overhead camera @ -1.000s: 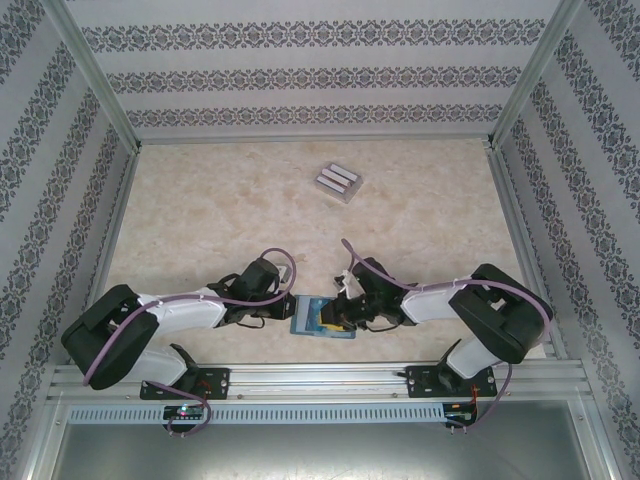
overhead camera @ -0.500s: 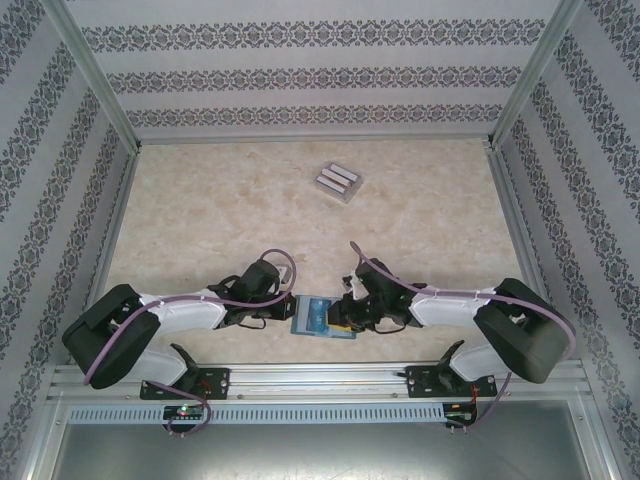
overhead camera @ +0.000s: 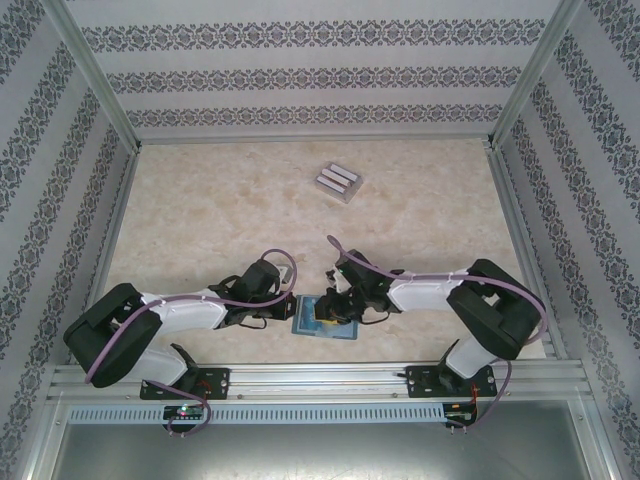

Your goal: Put the credit cards into the card holder

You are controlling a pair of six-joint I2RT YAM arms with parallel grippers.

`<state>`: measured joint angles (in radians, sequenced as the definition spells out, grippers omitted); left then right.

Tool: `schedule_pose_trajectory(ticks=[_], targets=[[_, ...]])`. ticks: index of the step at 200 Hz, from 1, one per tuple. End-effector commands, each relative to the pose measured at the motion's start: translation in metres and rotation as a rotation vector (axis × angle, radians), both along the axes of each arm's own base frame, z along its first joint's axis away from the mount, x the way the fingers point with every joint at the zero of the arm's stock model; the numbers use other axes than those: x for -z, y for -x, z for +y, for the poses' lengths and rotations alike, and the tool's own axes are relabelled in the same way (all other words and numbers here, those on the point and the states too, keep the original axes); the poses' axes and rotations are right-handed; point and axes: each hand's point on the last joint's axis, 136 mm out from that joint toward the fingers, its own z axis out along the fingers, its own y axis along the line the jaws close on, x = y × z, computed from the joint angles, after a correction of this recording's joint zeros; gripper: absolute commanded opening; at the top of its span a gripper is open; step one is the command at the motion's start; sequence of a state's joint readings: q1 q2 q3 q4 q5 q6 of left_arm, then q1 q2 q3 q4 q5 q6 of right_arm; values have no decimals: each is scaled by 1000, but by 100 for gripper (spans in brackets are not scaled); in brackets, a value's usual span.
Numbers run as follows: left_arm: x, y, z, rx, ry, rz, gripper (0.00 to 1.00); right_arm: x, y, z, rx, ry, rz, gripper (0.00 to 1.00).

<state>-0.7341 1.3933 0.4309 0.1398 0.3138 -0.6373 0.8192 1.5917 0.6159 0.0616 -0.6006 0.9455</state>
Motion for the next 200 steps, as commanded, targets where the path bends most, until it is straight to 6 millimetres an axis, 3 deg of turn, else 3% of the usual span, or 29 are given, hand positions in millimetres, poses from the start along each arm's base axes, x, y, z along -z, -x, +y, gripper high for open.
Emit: schedule_pose_trajectory(ticks=[1,28,86,134,200], targets=[[17,19,3,29,-32,65,7,0,-5,15,-30,3,-39,25],[16,18,4,16,-31,58,7,-5,1,20,-58,4,-40,25],[14,16,7,8,-48,49,7,-10,11,-14,-36,114,-68,35],[5,17,8,-11,-37,56,12,-6,11,-23,1,148,-65,38],[-4,18,9,-21,-10,45,12,2,-1,1,-24,139,-93,27]])
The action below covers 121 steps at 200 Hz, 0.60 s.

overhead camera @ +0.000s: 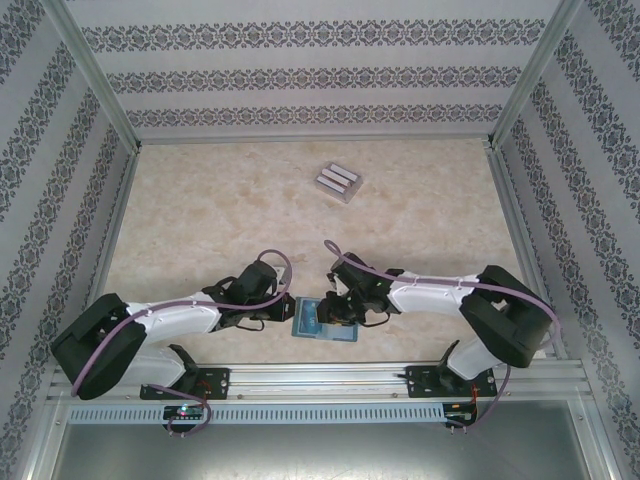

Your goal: Put the credit cards into the card holder

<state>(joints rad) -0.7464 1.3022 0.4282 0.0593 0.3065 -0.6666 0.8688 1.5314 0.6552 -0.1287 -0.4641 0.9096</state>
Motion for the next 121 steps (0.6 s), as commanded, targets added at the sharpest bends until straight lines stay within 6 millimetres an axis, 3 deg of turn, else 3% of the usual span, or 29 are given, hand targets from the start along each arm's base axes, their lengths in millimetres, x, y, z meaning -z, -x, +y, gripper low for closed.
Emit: schedule_pose_trajectory(ticks=[1,36,55,85,121], targets=[[10,11,5,-5,-20,40,12,1,-9,16,-21,-3,-41,27],[15,17,2,5,-1,77,12,-1,-9,41,-66,-25,-56,27],[12,19,-2,17,22,88,11,-5,-8,45,-94,-22,-80,28],[-11,17,-3,11,15,95,11,-10,-6,38,-104,-14,-98,30],[-22,13,22,-95,-74,136,12,-21,-3,8,-90,43,-129,39]])
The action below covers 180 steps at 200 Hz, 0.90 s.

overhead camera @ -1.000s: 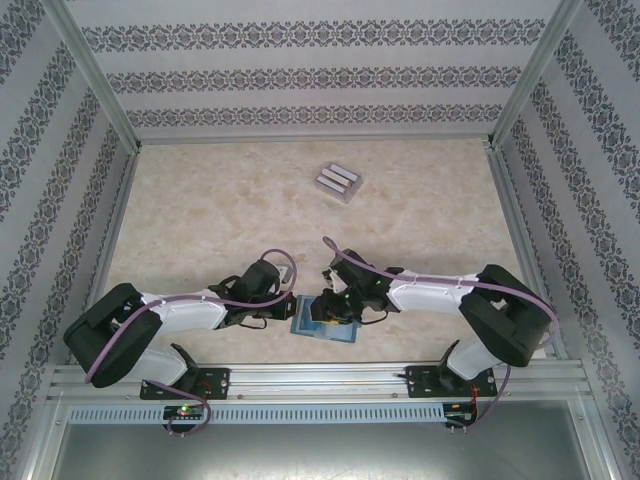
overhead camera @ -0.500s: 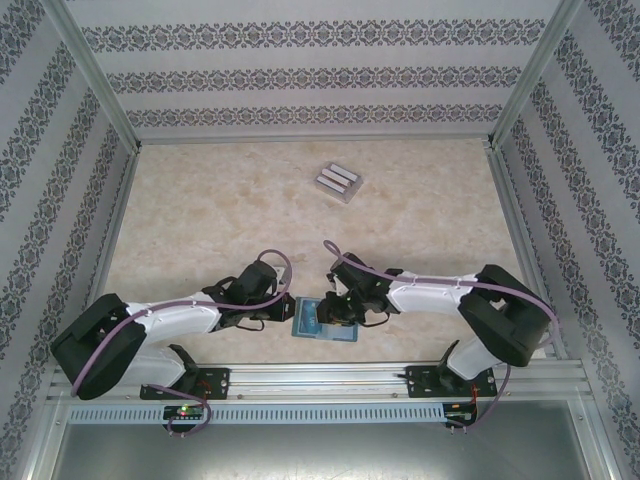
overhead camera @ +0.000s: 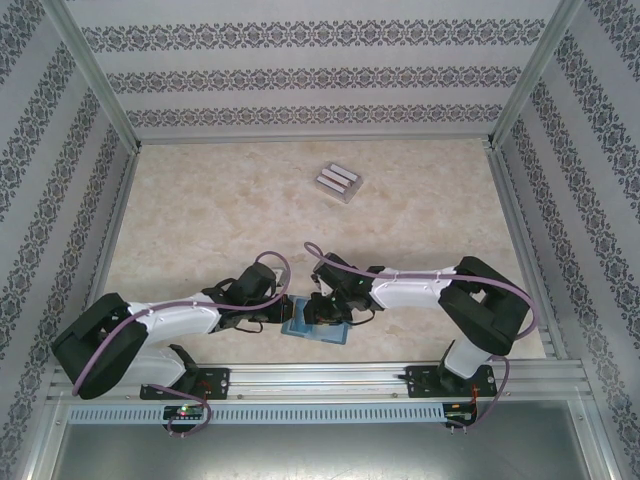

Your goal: Put the credit cards into the card holder

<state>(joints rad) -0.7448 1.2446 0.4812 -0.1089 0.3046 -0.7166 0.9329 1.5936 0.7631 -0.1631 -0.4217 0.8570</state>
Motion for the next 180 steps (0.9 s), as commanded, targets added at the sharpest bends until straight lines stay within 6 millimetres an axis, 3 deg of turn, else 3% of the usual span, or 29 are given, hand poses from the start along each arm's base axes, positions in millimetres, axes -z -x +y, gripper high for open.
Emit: schedule_pose_trajectory(ticks=[1,27,54,74,94,114,149,180], targets=[[-11,6,14,-53,-49,69,12,-14,0,-19,-3,29,-65,39],[-11,10,21,-69,-69,129,25,-25,4,-44,-1,80,-117,42],[0,23,13,-13,-74,267,31,-33,4,-93,55,290,-225,39],[11,29,12,-6,-90,336,40,-31,6,-111,85,362,-227,48],[11,30,9,-13,-67,345,64,-24,10,-101,92,342,-180,53],[5,29,-2,15,-8,338,75,-14,10,-91,95,308,-159,61],[2,25,-19,55,80,341,75,-4,1,-84,137,255,-144,55],[0,23,-34,82,139,361,68,2,-4,-74,207,80,-86,42]])
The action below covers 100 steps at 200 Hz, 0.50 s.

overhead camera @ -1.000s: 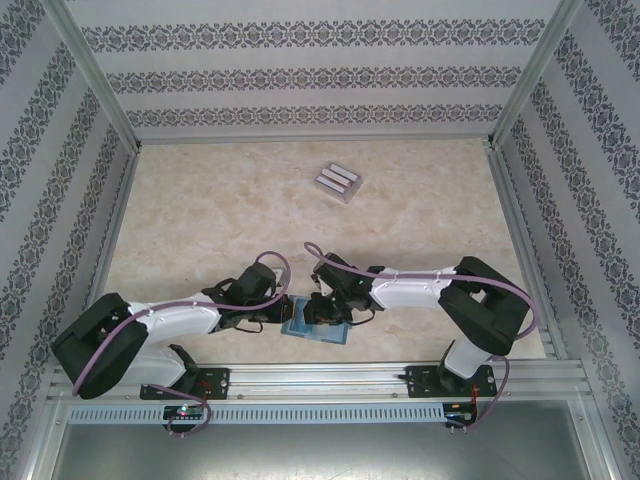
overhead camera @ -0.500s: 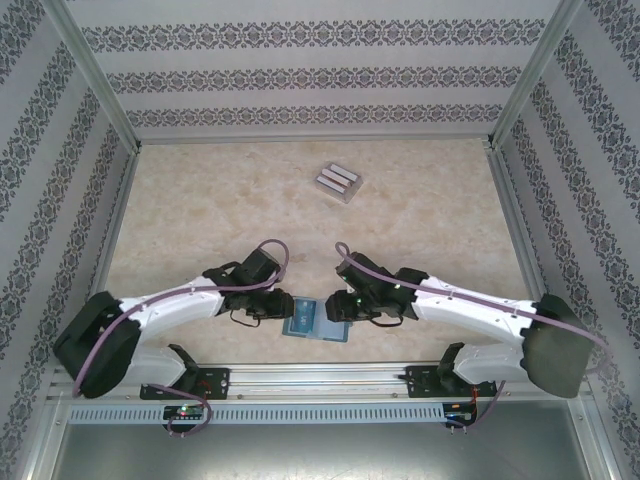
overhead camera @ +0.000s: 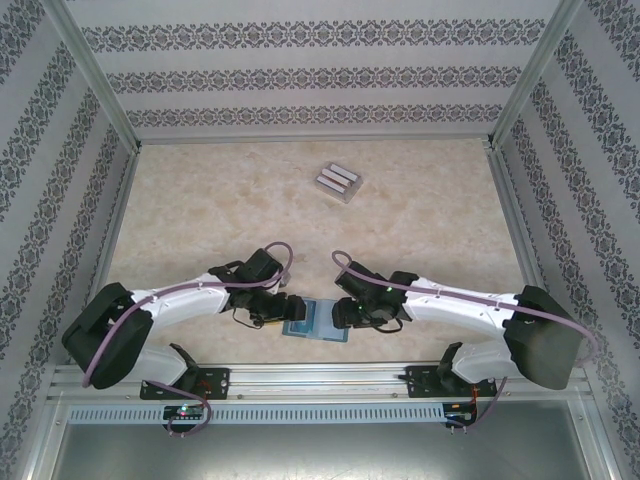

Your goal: Put the credit cards into the card holder

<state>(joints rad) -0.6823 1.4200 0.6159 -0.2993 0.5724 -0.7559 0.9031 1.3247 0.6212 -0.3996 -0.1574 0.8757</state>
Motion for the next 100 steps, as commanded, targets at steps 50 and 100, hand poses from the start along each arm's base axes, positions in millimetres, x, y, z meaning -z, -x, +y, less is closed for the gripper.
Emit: schedule_pose_trajectory(ticks=[50,100], targets=[[-31,-14,-34,-13,208,-41,59,-1,-12,27,23,-231,-15,28],[-60,-23,-49,9,298,-100,57,0,-18,49,14,-339,-21,27]])
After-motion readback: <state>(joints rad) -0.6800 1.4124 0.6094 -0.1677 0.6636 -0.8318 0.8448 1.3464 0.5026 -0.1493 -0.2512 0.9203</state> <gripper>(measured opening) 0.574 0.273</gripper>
